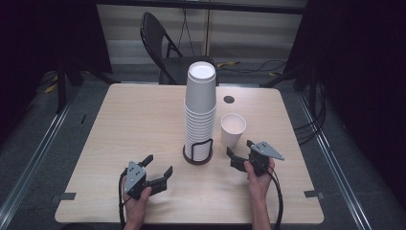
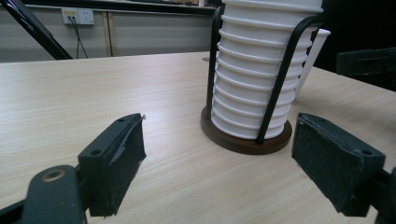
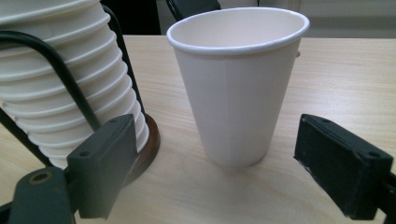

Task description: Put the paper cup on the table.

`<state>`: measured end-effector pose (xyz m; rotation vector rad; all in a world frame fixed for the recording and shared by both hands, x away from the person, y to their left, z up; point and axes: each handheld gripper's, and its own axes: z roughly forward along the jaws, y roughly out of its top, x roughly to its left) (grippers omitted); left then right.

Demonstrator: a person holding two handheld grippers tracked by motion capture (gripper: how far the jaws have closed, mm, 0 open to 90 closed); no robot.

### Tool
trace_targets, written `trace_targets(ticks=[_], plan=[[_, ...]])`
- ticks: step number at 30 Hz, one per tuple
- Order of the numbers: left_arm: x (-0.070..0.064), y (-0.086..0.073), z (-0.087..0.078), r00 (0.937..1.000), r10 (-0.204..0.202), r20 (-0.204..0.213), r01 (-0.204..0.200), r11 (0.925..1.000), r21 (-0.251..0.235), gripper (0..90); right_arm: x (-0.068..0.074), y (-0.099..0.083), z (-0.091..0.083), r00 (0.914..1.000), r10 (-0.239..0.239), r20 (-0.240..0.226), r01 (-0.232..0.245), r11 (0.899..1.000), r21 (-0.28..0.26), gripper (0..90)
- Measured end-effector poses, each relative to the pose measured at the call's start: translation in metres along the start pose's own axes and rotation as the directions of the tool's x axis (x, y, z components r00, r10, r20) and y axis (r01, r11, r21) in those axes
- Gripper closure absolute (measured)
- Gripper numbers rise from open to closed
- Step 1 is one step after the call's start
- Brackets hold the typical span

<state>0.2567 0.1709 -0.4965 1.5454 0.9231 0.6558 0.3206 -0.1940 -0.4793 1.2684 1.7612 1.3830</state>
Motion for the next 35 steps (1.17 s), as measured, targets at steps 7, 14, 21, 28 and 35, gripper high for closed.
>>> trace_targets(ticks=[7, 14, 21, 28, 35], plan=[[-0.001, 0.0, -0.001, 0.9999, 0.013, -0.004, -0.013, 0.9999, -0.005, 17.0, 0.008, -0.007, -0.018, 0.9996, 0.005, 0.028, -0.004, 0.998, -0.057, 12.8], [0.002, 0.002, 0.004, 0.9999, -0.008, -0.007, 0.008, 0.999, 0.043, 15.5, 0.02, -0.017, -0.03, 0.9993, -0.013, 0.036, 0.016, 0.996, -0.088, 12.8], [0.002, 0.001, 0.002, 0.9997, -0.02, -0.011, 0.02, 0.9993, 0.031, 15.5, 0.032, -0.026, -0.041, 0.9984, -0.009, 0.056, 0.015, 0.993, -0.118, 12.8], [0.003, 0.0, 0.0, 0.9997, -0.023, -0.009, 0.023, 0.9997, 0.002, 15.6, 0.04, -0.036, -0.042, 0.9978, -0.014, 0.066, 0.022, 0.993, -0.118, 12.9], [0.002, 0.0, -0.001, 0.9998, -0.016, -0.012, 0.016, 0.9999, -0.001, 15.6, 0.042, -0.035, -0.04, 0.9967, -0.052, 0.062, 0.056, 0.996, -0.064, 12.8]])
